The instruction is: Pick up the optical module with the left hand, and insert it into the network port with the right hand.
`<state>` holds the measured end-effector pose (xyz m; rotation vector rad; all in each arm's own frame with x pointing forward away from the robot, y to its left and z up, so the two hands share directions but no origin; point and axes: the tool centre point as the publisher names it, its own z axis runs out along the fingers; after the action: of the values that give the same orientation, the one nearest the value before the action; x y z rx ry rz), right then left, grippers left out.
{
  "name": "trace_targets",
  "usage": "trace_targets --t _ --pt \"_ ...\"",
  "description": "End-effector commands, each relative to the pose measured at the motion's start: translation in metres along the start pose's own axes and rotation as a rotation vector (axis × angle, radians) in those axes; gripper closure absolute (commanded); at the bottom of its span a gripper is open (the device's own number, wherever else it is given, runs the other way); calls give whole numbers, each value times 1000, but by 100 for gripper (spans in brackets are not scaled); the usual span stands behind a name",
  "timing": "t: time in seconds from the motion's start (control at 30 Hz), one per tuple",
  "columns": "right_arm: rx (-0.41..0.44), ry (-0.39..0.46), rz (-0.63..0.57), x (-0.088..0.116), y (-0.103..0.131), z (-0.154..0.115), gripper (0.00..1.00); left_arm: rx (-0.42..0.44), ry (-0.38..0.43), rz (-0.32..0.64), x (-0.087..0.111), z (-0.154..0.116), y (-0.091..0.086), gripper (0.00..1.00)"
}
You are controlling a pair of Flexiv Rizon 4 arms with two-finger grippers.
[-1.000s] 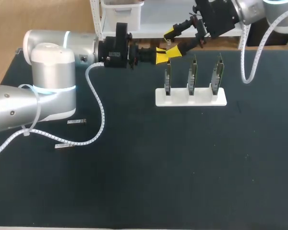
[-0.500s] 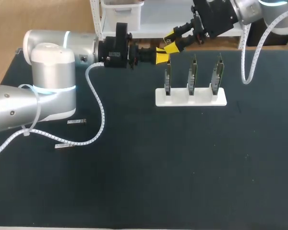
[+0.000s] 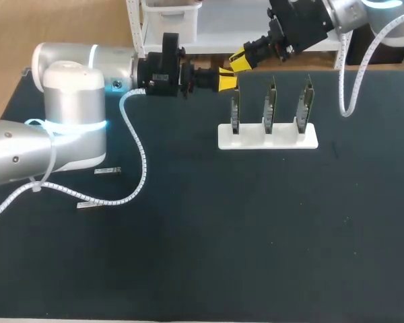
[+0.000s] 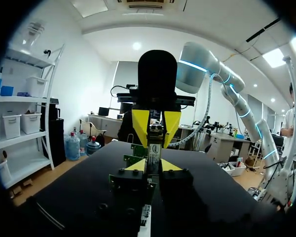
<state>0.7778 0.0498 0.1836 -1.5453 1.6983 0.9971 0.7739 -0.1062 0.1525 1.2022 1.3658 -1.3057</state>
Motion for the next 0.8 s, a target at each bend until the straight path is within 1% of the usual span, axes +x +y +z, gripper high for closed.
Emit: trace_targets --t 0.03,0.07,0.1,0.4,0.53,0.6,0.67,0.8 --pt "1 2 1 0 4 1 100 -7 -1 0 0 0 2 100" --pt "2 2 1 0 4 0 100 -7 -1 0 0 0 2 62" --pt "3 3 2 0 4 0 100 -7 -1 0 0 0 2 0" --pt "12 -11 12 1 4 -1 100 -7 -1 0 0 0 2 0" --pt "15 -16 21 3 4 -2 100 5 76 51 -2 1 -4 0" --pt "13 -17 23 3 5 -2 100 -1 104 65 -3 2 -6 0" --pt "11 -19 23 4 5 -2 100 -14 149 85 -3 2 -8 0" --pt "10 -23 24 4 5 -2 100 -26 199 106 0 0 -8 0"
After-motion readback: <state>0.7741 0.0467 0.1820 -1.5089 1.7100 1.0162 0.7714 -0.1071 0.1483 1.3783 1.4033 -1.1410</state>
